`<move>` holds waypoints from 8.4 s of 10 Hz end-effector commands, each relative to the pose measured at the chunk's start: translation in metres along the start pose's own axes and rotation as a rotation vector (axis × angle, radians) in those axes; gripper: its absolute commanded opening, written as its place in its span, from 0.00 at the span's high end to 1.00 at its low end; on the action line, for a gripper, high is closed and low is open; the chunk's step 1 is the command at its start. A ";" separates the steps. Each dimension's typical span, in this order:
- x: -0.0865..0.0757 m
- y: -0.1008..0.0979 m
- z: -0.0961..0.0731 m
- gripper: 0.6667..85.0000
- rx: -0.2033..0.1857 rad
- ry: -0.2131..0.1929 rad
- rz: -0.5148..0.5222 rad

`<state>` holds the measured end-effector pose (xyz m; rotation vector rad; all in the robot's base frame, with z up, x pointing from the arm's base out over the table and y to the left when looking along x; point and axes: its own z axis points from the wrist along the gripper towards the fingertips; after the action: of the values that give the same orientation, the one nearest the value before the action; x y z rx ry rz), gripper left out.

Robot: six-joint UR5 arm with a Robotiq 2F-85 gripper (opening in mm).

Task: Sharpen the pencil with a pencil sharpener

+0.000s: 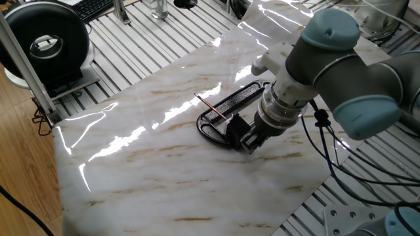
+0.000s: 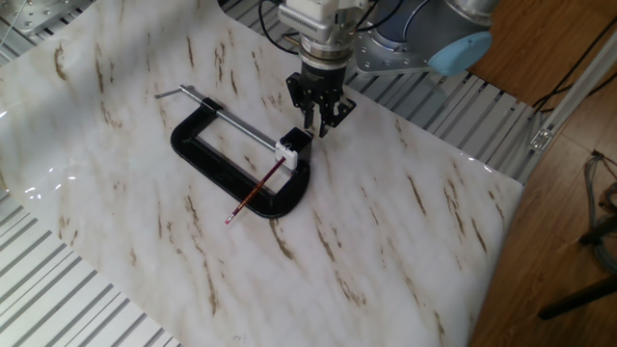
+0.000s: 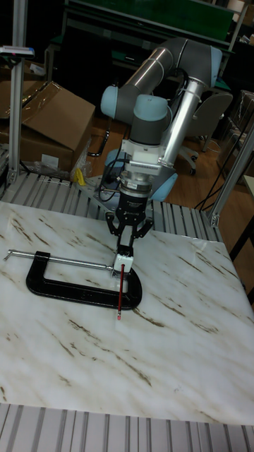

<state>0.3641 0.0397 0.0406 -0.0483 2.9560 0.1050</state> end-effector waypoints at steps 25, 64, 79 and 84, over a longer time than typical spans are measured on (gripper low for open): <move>-0.009 -0.011 0.012 1.00 0.026 -0.051 -0.001; -0.010 -0.016 -0.018 0.74 0.133 -0.008 -0.067; -0.017 0.019 -0.044 0.76 0.162 0.068 0.030; -0.023 0.017 -0.054 0.77 0.156 0.089 0.011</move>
<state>0.3742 0.0548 0.0922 0.0036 3.0310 -0.1512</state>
